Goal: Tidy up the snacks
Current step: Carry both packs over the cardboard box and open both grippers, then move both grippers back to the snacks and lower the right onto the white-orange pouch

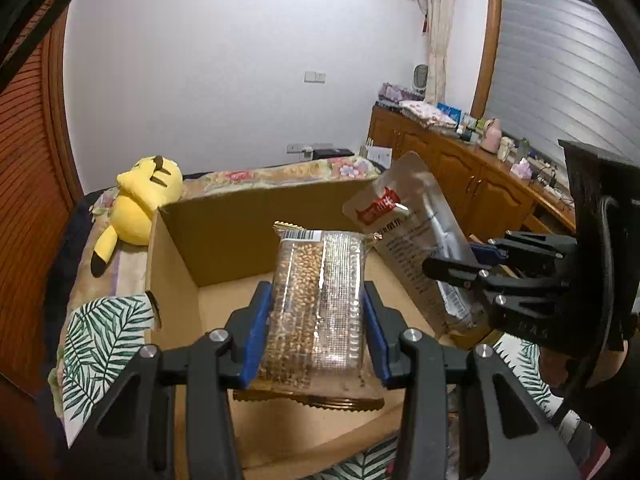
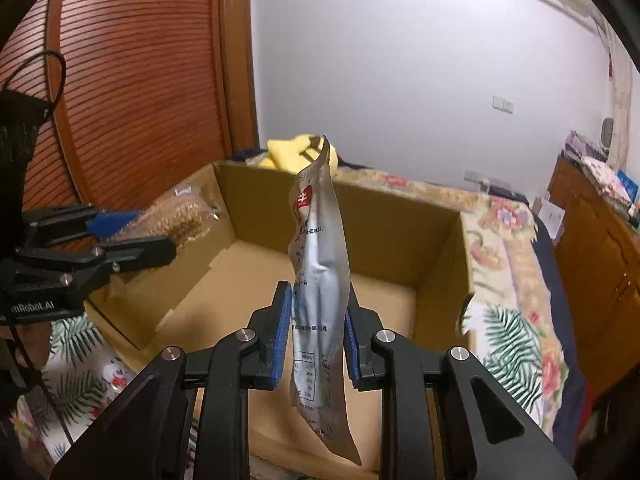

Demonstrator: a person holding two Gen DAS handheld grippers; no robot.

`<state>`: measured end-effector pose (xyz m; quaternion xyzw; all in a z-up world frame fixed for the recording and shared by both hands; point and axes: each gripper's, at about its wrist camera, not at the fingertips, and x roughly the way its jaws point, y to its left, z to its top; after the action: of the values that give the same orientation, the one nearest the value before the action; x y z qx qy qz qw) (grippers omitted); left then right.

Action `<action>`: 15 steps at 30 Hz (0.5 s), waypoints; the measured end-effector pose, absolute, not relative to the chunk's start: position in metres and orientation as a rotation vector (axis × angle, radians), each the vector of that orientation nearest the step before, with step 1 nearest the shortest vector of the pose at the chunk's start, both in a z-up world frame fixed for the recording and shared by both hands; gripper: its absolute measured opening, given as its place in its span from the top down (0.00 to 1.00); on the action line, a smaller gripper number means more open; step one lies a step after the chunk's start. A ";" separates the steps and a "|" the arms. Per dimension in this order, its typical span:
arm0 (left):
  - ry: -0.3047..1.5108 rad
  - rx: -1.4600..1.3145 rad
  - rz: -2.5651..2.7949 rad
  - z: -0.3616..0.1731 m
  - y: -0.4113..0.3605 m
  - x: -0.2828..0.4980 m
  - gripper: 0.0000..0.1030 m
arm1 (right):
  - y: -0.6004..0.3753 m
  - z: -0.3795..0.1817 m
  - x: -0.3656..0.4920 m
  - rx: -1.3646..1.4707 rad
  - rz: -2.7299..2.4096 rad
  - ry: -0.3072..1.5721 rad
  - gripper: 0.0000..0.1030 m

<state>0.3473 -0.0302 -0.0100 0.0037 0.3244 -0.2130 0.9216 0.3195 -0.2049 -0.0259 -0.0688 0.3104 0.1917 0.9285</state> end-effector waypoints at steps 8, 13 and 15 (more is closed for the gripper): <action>0.677 0.052 -0.396 -0.016 -0.039 0.346 0.51 | -0.208 -0.044 0.323 -0.114 0.385 0.697 0.78; 0.653 0.059 -0.371 -0.012 -0.037 0.338 0.37 | -0.211 -0.040 0.314 -0.095 0.403 0.681 0.61; 0.642 0.064 -0.371 -0.008 -0.038 0.330 0.36 | -0.214 -0.035 0.306 -0.087 0.411 0.669 0.61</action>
<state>0.3296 -0.0377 -0.0076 0.0312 0.3137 -0.1813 0.9315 0.3063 -0.2138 -0.0352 -0.0425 0.3258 0.2003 0.9230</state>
